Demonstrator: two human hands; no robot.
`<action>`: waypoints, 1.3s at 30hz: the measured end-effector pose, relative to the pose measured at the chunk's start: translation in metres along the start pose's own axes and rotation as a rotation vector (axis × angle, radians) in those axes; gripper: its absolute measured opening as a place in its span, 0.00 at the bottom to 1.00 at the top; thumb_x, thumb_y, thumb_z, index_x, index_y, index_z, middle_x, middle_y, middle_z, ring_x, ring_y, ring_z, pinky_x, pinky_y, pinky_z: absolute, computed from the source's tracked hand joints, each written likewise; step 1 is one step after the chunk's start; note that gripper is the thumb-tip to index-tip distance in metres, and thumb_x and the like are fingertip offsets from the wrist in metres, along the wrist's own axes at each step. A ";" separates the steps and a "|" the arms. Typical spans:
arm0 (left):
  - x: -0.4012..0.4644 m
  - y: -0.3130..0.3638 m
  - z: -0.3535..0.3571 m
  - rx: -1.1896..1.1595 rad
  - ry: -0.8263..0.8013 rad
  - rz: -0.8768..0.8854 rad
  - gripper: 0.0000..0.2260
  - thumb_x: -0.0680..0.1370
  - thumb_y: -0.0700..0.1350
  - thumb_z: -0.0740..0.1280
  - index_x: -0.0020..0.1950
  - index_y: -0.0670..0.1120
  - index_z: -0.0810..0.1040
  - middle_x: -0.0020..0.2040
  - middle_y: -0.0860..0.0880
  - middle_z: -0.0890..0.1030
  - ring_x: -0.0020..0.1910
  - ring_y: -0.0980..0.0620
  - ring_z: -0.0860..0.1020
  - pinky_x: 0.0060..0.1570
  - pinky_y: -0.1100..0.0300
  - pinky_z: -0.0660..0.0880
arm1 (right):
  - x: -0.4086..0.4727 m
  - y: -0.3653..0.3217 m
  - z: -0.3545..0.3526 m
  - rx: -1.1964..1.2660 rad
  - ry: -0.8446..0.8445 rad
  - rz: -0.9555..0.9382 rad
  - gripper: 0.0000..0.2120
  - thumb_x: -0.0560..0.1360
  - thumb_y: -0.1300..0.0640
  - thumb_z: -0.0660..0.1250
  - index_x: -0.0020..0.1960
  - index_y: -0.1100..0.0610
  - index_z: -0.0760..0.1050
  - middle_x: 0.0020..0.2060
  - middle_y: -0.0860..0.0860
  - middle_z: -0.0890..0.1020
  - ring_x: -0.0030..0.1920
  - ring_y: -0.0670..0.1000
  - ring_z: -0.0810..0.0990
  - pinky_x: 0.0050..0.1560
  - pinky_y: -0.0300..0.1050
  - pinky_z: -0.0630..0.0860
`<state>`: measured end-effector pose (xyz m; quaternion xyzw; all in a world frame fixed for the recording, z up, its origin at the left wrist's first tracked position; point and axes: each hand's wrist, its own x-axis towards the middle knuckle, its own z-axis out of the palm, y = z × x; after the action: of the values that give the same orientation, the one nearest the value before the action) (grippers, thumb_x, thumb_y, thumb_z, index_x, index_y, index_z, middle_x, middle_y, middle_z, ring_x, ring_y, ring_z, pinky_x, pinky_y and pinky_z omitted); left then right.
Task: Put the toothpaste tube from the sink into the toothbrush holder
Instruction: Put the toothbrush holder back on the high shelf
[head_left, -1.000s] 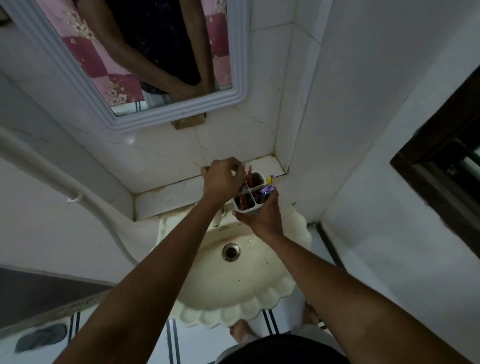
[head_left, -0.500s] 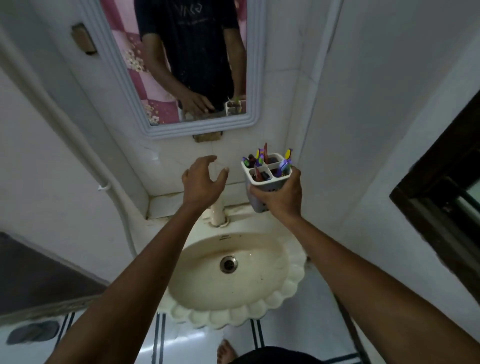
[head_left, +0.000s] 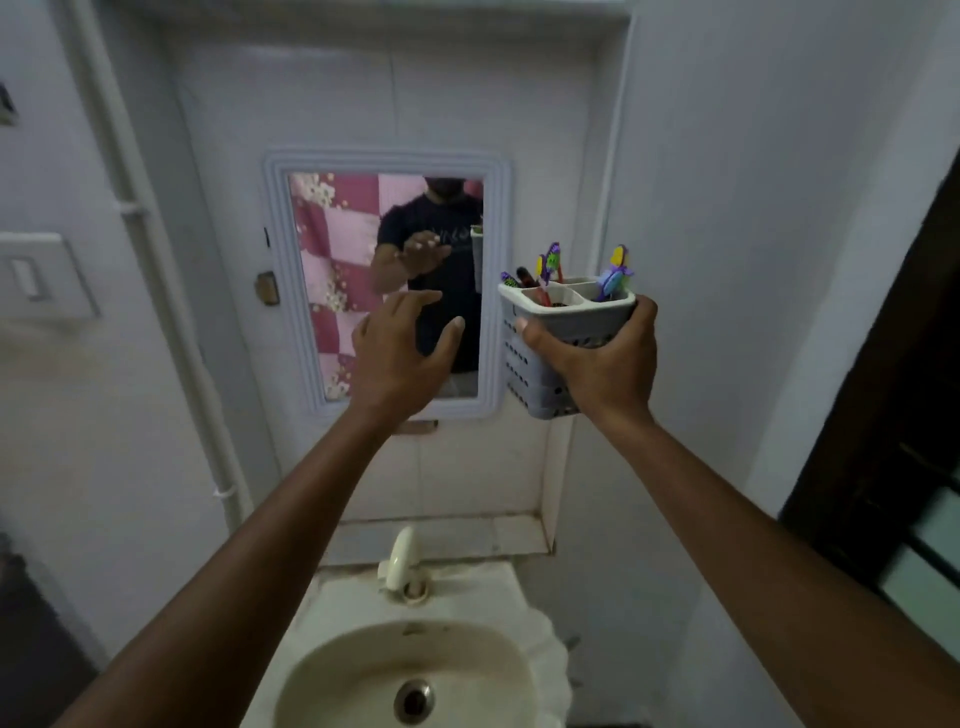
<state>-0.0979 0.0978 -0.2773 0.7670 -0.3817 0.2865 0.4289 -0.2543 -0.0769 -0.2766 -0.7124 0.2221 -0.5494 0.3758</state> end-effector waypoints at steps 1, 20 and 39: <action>0.011 0.009 -0.006 -0.001 0.019 0.016 0.22 0.82 0.62 0.67 0.70 0.50 0.79 0.66 0.50 0.83 0.67 0.48 0.79 0.69 0.37 0.74 | 0.011 -0.014 -0.006 0.013 0.012 -0.023 0.50 0.55 0.23 0.83 0.65 0.49 0.70 0.59 0.47 0.83 0.56 0.49 0.85 0.51 0.41 0.84; 0.249 0.112 -0.077 0.085 0.304 0.342 0.23 0.83 0.61 0.67 0.72 0.49 0.79 0.70 0.48 0.81 0.72 0.45 0.76 0.76 0.42 0.67 | 0.187 -0.221 -0.042 0.141 0.247 -0.225 0.47 0.55 0.22 0.82 0.60 0.49 0.71 0.55 0.42 0.82 0.54 0.48 0.84 0.48 0.41 0.76; 0.336 0.043 -0.013 0.228 0.393 0.193 0.26 0.86 0.68 0.53 0.75 0.56 0.77 0.73 0.55 0.79 0.83 0.48 0.64 0.85 0.43 0.43 | 0.308 -0.241 0.063 0.077 0.292 -0.254 0.56 0.64 0.21 0.78 0.78 0.55 0.67 0.69 0.51 0.79 0.71 0.56 0.78 0.65 0.54 0.80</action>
<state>0.0476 -0.0196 0.0052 0.7000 -0.3277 0.5109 0.3764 -0.1254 -0.1340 0.0943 -0.6327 0.1614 -0.6980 0.2941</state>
